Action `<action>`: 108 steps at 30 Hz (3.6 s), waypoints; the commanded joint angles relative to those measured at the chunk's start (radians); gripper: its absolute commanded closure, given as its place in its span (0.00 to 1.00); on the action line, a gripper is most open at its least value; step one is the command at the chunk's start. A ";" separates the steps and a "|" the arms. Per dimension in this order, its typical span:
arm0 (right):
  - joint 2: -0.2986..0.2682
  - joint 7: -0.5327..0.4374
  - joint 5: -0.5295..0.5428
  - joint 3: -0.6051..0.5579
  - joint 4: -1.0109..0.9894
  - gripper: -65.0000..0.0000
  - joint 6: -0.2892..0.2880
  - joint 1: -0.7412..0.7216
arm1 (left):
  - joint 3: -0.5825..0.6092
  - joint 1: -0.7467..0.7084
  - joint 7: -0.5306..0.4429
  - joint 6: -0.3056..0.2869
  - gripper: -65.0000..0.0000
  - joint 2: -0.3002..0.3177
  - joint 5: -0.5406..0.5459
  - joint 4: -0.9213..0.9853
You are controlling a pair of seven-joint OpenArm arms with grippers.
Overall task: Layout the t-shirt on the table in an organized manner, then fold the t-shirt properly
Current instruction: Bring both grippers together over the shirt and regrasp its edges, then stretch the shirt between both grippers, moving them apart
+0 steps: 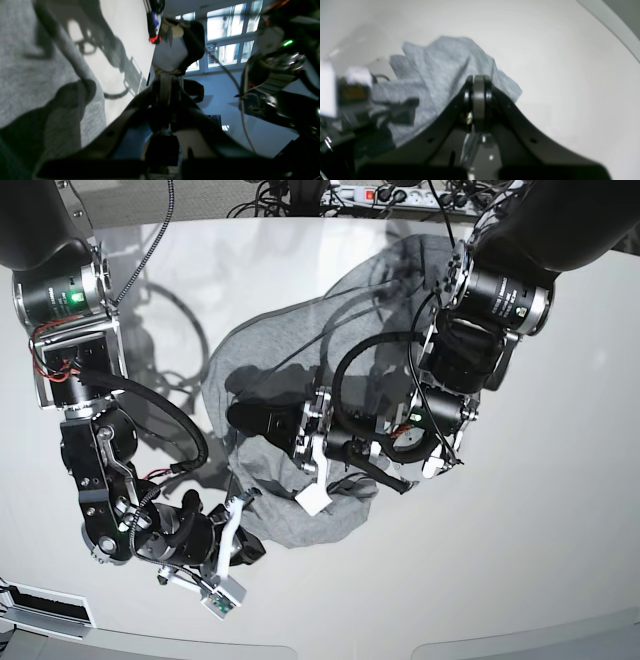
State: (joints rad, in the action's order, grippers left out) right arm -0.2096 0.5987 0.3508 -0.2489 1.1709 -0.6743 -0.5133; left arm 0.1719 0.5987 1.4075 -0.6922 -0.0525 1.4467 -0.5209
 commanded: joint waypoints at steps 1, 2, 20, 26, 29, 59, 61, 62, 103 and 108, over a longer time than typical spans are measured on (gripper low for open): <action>-0.003 -0.019 0.013 0.005 0.015 1.00 0.004 -0.035 | -0.004 0.044 -0.011 -0.006 1.00 -0.011 0.037 -0.037; -0.001 -0.019 0.013 0.005 0.015 1.00 0.005 -0.035 | -0.004 0.044 -0.011 -0.006 1.00 -0.011 0.037 -0.055; -0.023 -0.012 -0.063 0.005 0.015 1.00 0.072 -0.030 | -0.002 0.032 -0.232 0.163 1.00 0.034 -1.056 -0.613; 0.013 -0.012 -0.064 0.005 0.015 1.00 0.097 -0.029 | -0.002 -0.073 -0.175 0.123 1.00 0.033 -0.958 -0.617; 0.043 -0.013 -0.064 0.005 0.000 1.00 0.098 -0.031 | -0.002 -0.135 -0.172 0.114 1.00 0.033 -0.925 -0.629; -0.006 0.268 -0.341 -0.254 -0.169 1.00 0.532 -0.029 | -0.002 -0.366 -0.363 0.101 1.00 0.285 -1.105 -0.666; -0.026 0.222 -0.272 -0.254 -0.139 1.00 0.491 -0.030 | -0.002 -0.367 -0.360 0.101 1.00 0.306 -1.080 -0.666; -0.034 0.196 -0.236 -0.254 -0.116 1.00 0.459 -0.030 | -0.002 -0.369 -0.356 0.101 1.00 0.311 -1.064 -0.666; 0.009 0.459 -0.375 -0.254 -0.378 1.00 0.596 -0.031 | -0.002 -0.235 -0.264 0.051 1.00 0.312 -1.004 -0.667; -0.036 0.457 -0.300 -0.254 -0.306 1.00 0.581 -0.051 | -0.003 -0.171 -0.308 0.087 1.00 0.367 -1.054 -0.667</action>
State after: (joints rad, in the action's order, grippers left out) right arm -0.2386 1.0595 0.0635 -0.5072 0.8467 -0.0963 -0.5247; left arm 0.1753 0.4042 1.1057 -0.6060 0.3058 0.3870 -1.1744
